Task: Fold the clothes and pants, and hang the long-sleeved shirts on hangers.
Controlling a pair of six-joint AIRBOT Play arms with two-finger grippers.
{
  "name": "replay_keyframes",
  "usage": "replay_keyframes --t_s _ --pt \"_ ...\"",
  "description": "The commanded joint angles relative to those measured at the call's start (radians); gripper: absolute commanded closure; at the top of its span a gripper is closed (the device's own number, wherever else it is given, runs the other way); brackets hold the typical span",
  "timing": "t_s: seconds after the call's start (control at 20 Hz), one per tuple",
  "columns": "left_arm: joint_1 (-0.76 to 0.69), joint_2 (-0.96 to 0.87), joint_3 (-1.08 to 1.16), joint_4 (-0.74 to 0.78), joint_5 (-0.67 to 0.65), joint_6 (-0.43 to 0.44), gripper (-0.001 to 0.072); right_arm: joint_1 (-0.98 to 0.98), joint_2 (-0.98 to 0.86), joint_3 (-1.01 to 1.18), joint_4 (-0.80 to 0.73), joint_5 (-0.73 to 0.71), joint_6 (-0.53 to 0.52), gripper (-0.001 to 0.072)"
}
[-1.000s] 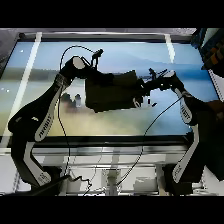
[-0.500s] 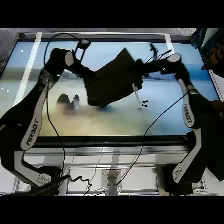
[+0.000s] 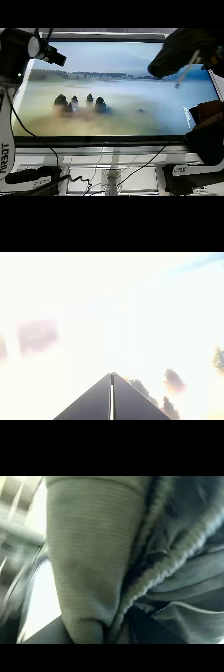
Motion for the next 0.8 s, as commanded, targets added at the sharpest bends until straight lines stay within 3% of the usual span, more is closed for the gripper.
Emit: replay_keyframes --t_s 0.0,0.15,0.5,0.75 --pt "0.001 0.047 0.000 0.018 -0.030 -0.001 0.0691 -0.269 0.124 -0.006 -0.212 0.013 0.177 0.0674" --pt "0.001 0.045 0.000 0.003 -0.050 -0.003 0.0691 -0.462 0.187 -0.046 -0.384 0.059 0.291 0.0674" --pt "0.001 0.041 -0.002 -0.042 -0.053 -0.004 0.0691 -0.706 0.202 -0.048 -0.844 0.337 0.288 0.0674" --pt "0.001 0.041 -0.002 -0.042 -0.053 -0.004 0.0691 -0.802 0.203 -0.048 -0.939 0.436 0.284 0.0673"
